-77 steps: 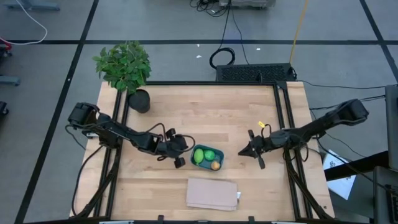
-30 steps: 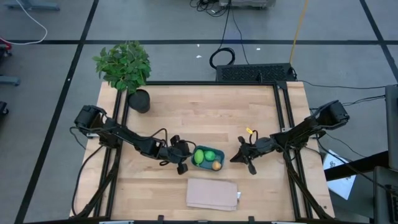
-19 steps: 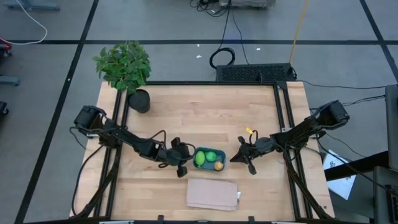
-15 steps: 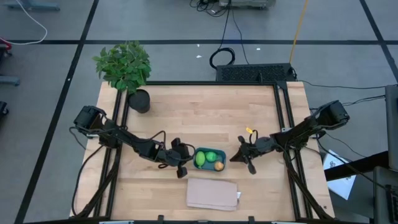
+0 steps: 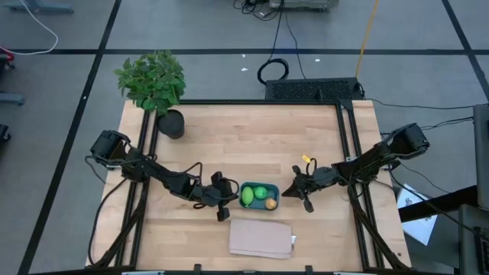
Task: Pick and placing Produce into tupperware
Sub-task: Adjust the blue bin, then return to Home Position
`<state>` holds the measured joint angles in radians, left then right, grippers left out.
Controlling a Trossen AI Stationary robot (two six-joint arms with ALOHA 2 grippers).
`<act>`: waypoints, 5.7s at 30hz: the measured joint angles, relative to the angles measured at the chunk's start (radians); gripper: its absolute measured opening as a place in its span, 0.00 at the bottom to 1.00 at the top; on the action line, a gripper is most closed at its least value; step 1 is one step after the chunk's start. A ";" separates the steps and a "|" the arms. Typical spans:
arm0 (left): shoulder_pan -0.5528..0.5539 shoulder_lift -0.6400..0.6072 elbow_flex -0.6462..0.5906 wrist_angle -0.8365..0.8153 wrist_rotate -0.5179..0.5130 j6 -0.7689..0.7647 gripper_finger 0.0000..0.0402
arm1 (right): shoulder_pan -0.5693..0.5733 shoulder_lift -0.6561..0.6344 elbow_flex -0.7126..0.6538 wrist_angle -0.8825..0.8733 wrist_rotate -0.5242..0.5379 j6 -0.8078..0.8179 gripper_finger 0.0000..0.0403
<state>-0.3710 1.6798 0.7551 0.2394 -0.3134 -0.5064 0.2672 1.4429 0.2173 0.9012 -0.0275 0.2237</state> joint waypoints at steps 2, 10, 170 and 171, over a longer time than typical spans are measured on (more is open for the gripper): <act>-0.004 0.000 0.000 0.000 0.000 -0.001 0.01 | 0.000 0.000 0.000 0.000 0.000 0.000 0.00; -0.005 0.032 0.000 0.033 0.003 -0.013 0.01 | 0.000 0.000 0.000 0.000 0.000 0.000 0.00; 0.132 -1.590 -0.631 -0.297 0.158 0.785 0.00 | -0.137 -0.991 -0.203 -0.272 0.080 -0.146 0.00; 0.130 -1.601 -0.631 -0.308 0.154 0.786 0.00 | -0.137 -1.001 -0.203 -0.282 0.080 -0.146 0.00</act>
<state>-0.2414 0.0790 0.1242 -0.0684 -0.1589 0.2792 0.1303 0.4417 0.0147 0.6189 0.0521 0.0772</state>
